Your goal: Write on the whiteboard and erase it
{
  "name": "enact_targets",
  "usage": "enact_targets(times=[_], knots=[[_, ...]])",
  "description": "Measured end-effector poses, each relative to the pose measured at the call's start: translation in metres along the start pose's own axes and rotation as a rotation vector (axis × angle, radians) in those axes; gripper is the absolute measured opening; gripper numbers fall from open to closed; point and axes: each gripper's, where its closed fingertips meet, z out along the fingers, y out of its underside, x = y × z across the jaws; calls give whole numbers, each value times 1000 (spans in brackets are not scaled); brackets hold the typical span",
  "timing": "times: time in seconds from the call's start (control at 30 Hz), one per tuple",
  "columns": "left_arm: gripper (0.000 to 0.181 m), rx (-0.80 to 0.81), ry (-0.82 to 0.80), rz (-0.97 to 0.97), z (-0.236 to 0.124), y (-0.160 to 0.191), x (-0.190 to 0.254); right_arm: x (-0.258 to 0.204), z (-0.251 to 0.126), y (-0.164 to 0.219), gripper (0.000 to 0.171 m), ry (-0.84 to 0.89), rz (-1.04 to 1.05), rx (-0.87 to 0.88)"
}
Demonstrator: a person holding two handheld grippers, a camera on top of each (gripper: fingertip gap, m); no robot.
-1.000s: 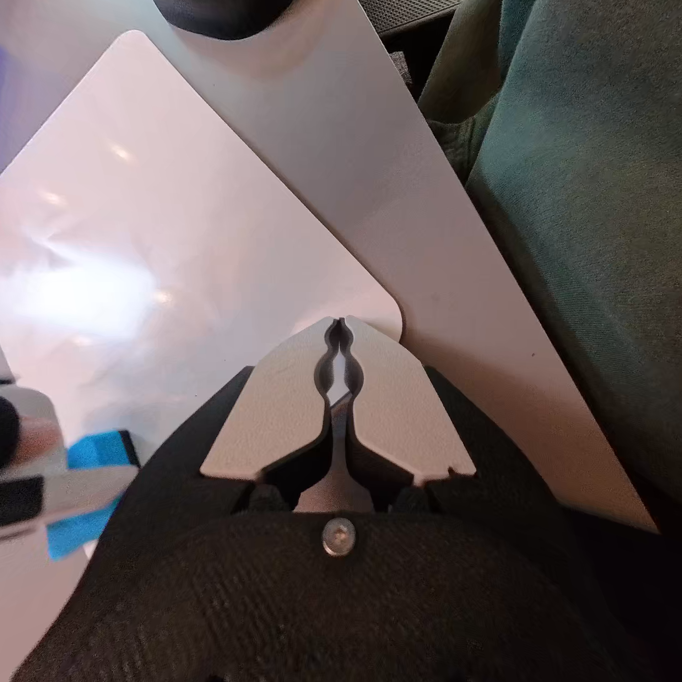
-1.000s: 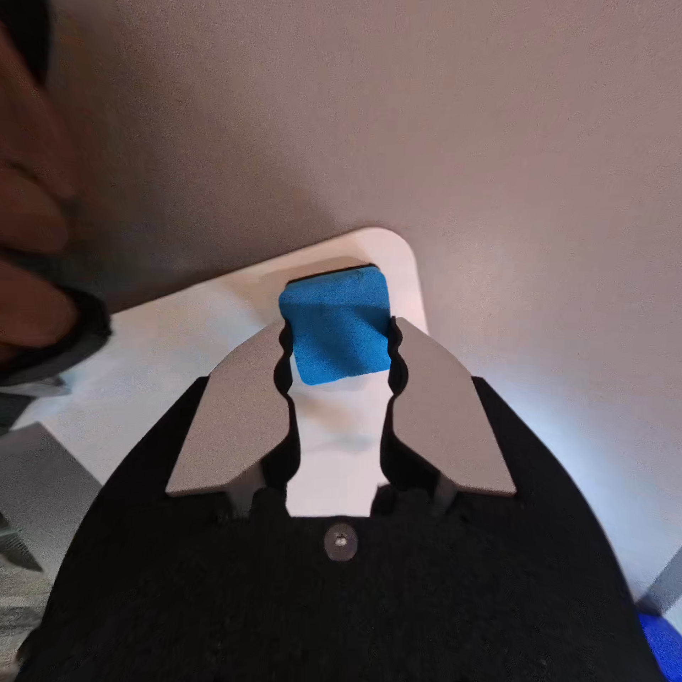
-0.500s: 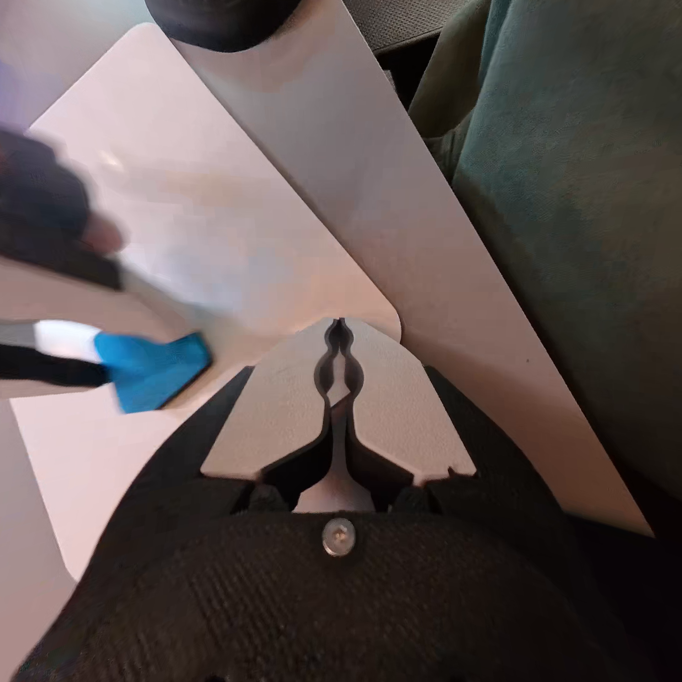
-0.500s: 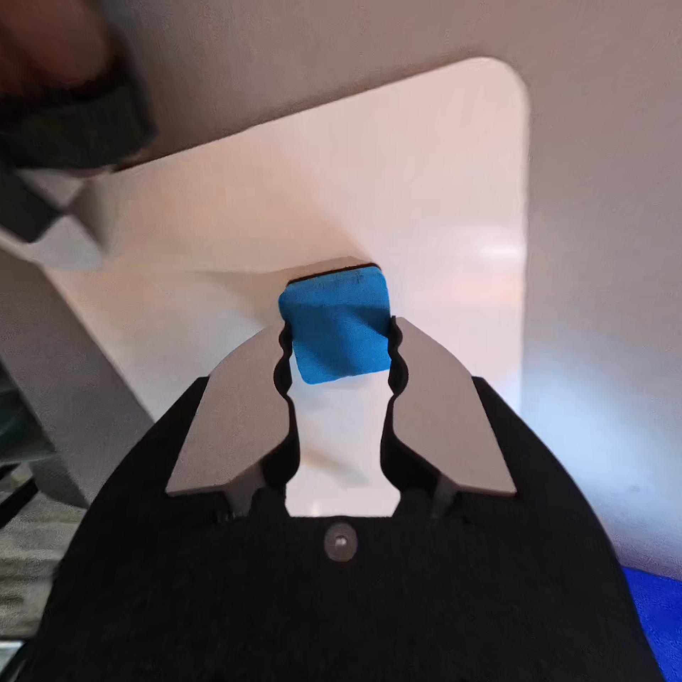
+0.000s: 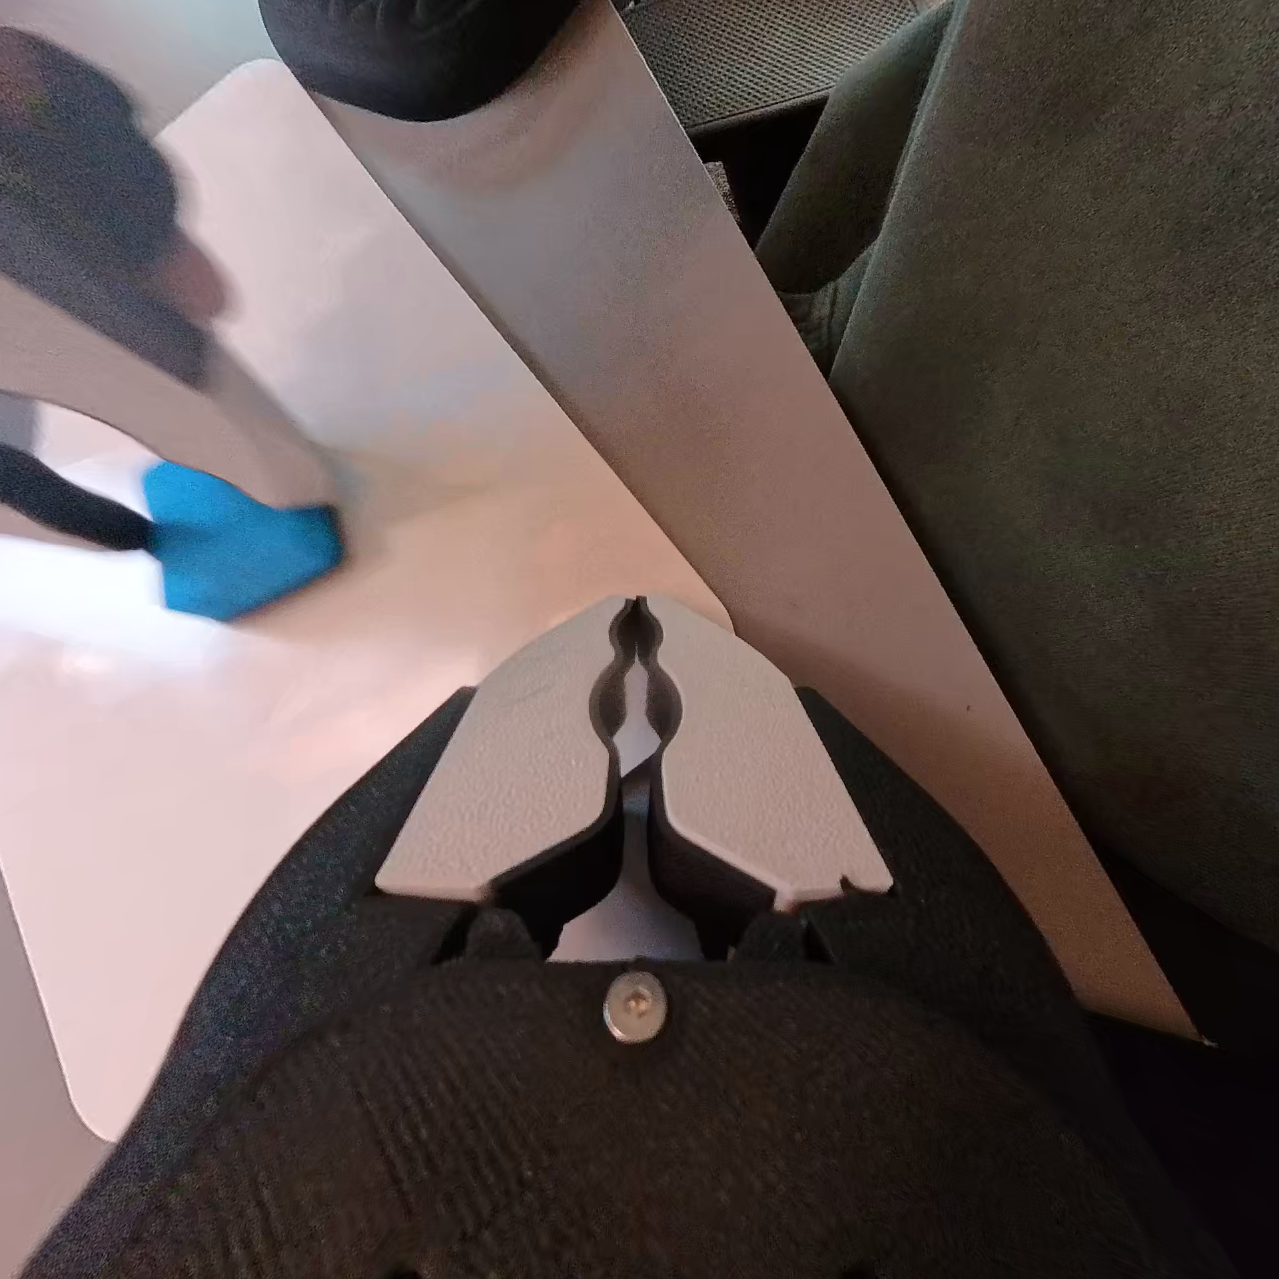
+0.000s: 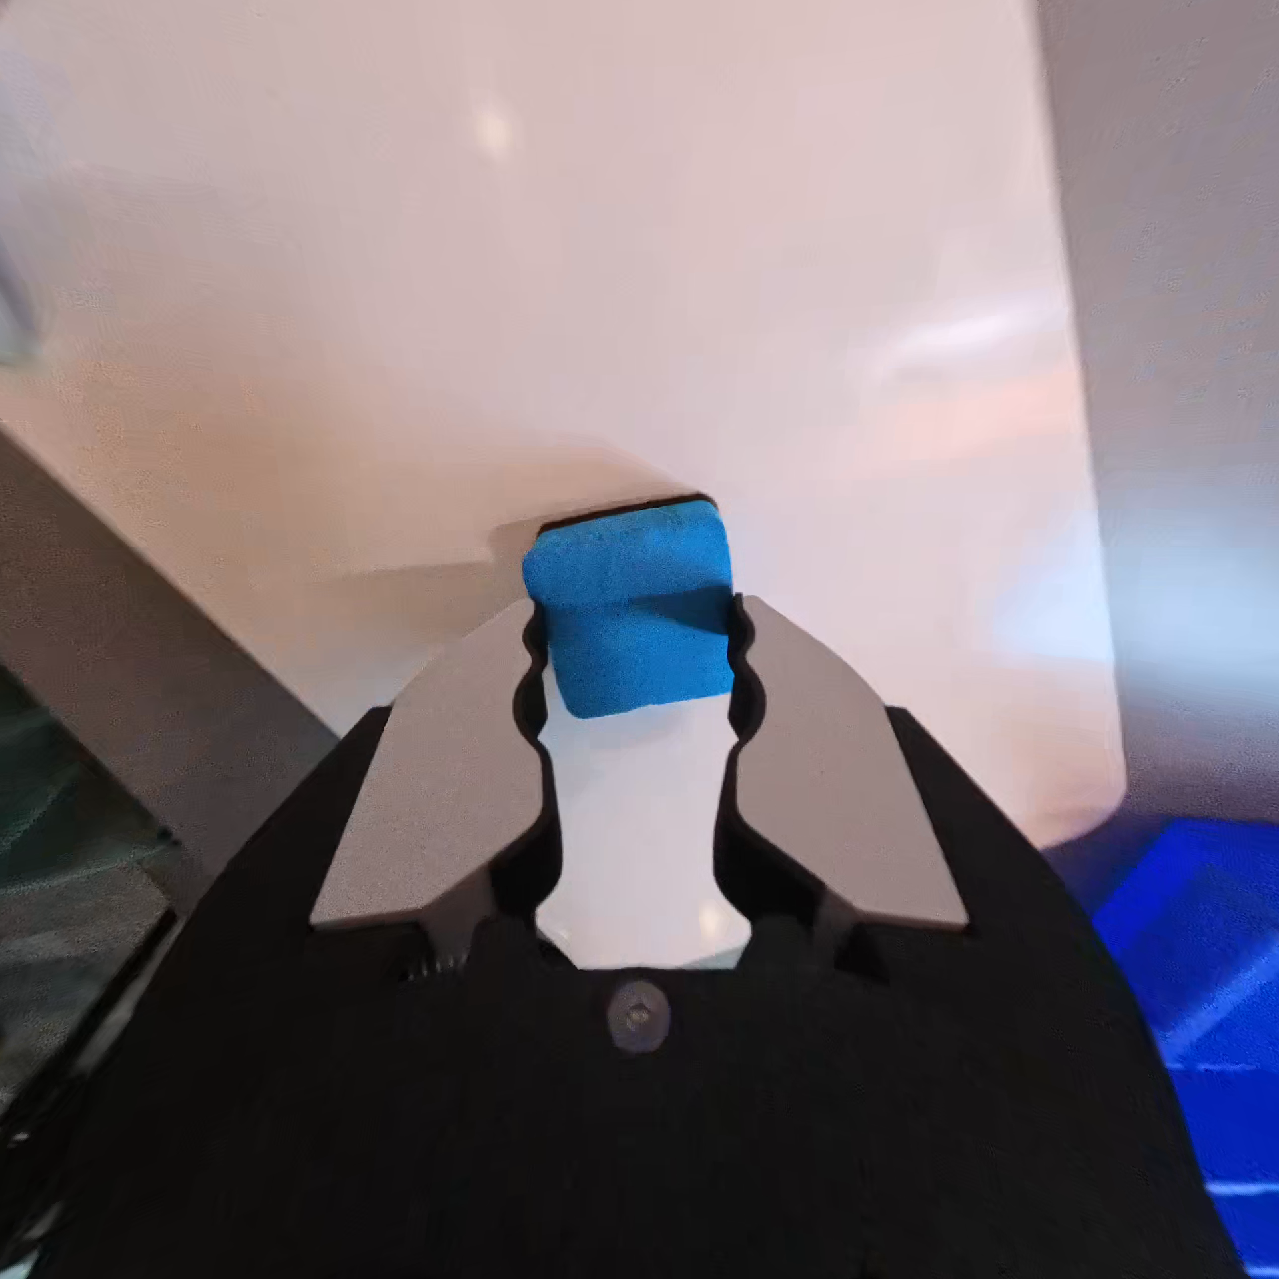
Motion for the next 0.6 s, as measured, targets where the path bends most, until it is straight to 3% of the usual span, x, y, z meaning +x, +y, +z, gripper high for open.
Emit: enact_targets(times=[0.1,0.17,0.2,0.27,0.33,0.47,0.53,0.6], knots=[[0,-3,-9,-3,0,0,0,-40,4,-61,51,-10,-164,81],[0,-6,-22,7,0,0,0,3,6,-76,51,20,-61,113],[0,-8,-24,8,0,0,0,37,6,-65,51,45,35,104],[0,-5,-23,2,0,0,0,95,3,-9,51,86,250,40],[0,-2,-19,-3,0,1,0,110,-1,54,51,83,405,25],[0,-1,-14,-17,0,0,-2,55,-8,129,51,79,482,29],[0,-1,-19,-18,0,0,-2,18,-9,126,51,80,452,53],[0,-5,-21,-18,1,0,-2,-18,-7,93,51,72,340,81]])
